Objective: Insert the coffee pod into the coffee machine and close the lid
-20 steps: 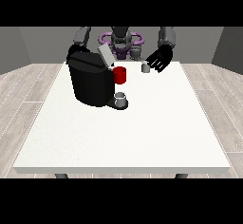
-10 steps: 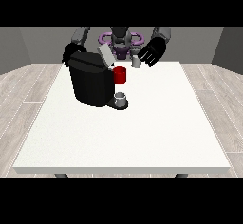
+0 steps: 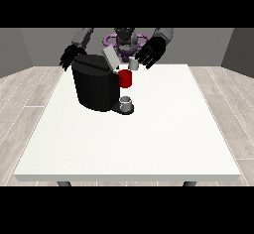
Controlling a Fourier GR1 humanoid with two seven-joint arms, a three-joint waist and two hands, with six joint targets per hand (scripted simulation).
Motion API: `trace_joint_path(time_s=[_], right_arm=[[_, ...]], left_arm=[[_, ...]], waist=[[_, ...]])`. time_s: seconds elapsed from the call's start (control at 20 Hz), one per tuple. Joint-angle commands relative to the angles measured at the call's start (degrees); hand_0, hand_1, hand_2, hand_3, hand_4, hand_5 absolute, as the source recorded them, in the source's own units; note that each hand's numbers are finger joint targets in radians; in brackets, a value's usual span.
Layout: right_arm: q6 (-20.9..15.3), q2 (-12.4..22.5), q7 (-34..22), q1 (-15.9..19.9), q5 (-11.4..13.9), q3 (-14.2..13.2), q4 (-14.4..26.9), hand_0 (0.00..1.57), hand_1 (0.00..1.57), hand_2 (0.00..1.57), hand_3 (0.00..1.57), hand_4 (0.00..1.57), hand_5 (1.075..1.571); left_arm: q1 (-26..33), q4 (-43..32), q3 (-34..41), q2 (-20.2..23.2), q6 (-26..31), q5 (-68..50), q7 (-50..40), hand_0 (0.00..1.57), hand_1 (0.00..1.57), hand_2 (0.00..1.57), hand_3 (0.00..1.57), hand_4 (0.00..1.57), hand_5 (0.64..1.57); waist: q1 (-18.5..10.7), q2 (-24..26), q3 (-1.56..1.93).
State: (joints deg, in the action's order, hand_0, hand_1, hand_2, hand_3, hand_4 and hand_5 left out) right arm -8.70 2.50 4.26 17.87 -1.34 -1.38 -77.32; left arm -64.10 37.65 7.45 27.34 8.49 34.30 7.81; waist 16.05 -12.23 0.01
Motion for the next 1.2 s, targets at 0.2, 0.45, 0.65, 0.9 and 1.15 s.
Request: trace_joint_path(time_s=[0.2,0.45,0.65,0.9,1.15], right_arm=[[-2.0,-0.9,-4.0,1.5,0.9,0.8,-2.6,0.0,0.0,0.0,0.0,0.48,1.571],[-0.9,-0.7,-0.9,0.7,0.4,0.2,-1.3,0.0,0.0,0.0,0.0,0.53,1.571],[-0.6,-1.1,-1.8,-0.7,-0.2,0.5,-2.8,0.0,0.0,0.0,0.0,0.51,1.571],[0.2,0.1,1.3,-1.7,-0.4,-0.9,-1.5,0.0,0.0,0.0,0.0,0.54,1.571],[2.1,1.9,0.1,0.6,-2.9,-3.2,-1.3,0.0,0.0,0.0,0.0,0.46,1.571]], left_arm=[[-1.5,-1.1,-0.5,-2.3,-2.4,1.6,-1.5,1.31,1.31,1.33,1.24,0.49,1.571],[-4.3,-1.8,0.1,-1.0,0.9,1.3,-2.9,1.3,1.3,1.33,1.23,0.5,1.571],[-1.8,-2.0,-0.7,-2.6,-0.8,2.1,-0.9,1.23,1.23,1.28,1.21,0.51,1.571],[-2.3,-1.6,-0.9,-2.3,-0.6,2.6,-0.1,1.18,1.18,1.25,1.18,0.49,1.571],[-1.5,-1.8,-0.5,-2.6,-1.4,2.5,1.3,1.19,1.19,1.27,1.2,0.51,1.571]], waist=[[1.4,-0.3,0.0],[1.5,-1.6,0.02],[1.6,-1.1,0.01],[1.2,-2.2,0.01],[-0.1,-3.4,0.01]])
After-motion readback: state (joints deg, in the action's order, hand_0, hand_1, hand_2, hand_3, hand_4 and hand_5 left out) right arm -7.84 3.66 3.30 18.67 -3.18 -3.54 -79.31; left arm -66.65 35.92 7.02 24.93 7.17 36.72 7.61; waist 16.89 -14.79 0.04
